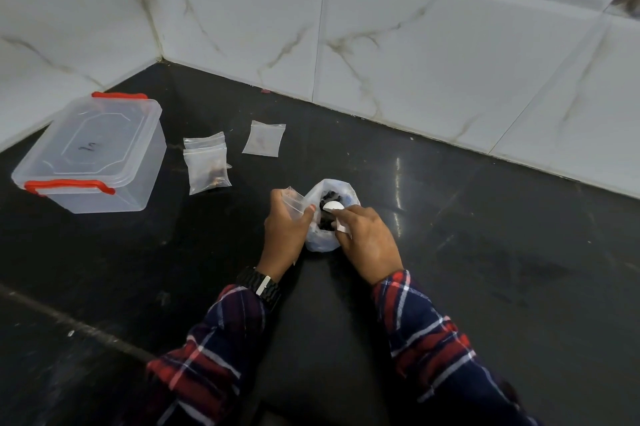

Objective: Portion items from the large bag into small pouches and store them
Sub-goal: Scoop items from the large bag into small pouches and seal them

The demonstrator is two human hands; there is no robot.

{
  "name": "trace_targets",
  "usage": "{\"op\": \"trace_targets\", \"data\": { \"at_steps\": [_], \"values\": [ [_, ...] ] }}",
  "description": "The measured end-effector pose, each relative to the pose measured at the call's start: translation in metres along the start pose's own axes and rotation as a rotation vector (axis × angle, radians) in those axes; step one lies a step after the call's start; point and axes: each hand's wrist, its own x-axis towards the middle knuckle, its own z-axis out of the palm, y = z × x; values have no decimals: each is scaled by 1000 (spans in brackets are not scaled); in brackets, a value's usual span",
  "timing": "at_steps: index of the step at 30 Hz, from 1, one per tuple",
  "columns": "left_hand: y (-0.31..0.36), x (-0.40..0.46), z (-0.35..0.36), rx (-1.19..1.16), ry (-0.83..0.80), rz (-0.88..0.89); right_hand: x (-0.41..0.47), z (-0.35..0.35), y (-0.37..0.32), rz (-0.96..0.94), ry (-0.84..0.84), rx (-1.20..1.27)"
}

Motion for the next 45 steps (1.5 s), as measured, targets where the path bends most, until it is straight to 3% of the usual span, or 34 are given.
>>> {"op": "trace_targets", "data": {
  "at_steps": [4, 9, 14, 24, 31, 40, 45],
  "values": [
    [-1, 0, -2, 2, -64, 5, 1, -1, 1, 12, -25, 1],
    [0, -1, -5, -32, -129, -70, 0, -4, -2, 43, 63, 79],
    [2, -1, -4, -45, -116, -77, 1, -5, -1, 74, 57, 92],
    [7, -6, 1, -58, -54, -29, 6, -11, 0, 321, 115, 388],
    [2, -5, 3, -83, -59, -19, 3, -6, 2, 183, 51, 290],
    [2, -6, 5, -91, -45, 16, 9, -5, 5, 396, 161, 522],
    [9, -7, 7, -120, -63, 7, 5, -1, 6, 236, 61, 378]
  ]
}}
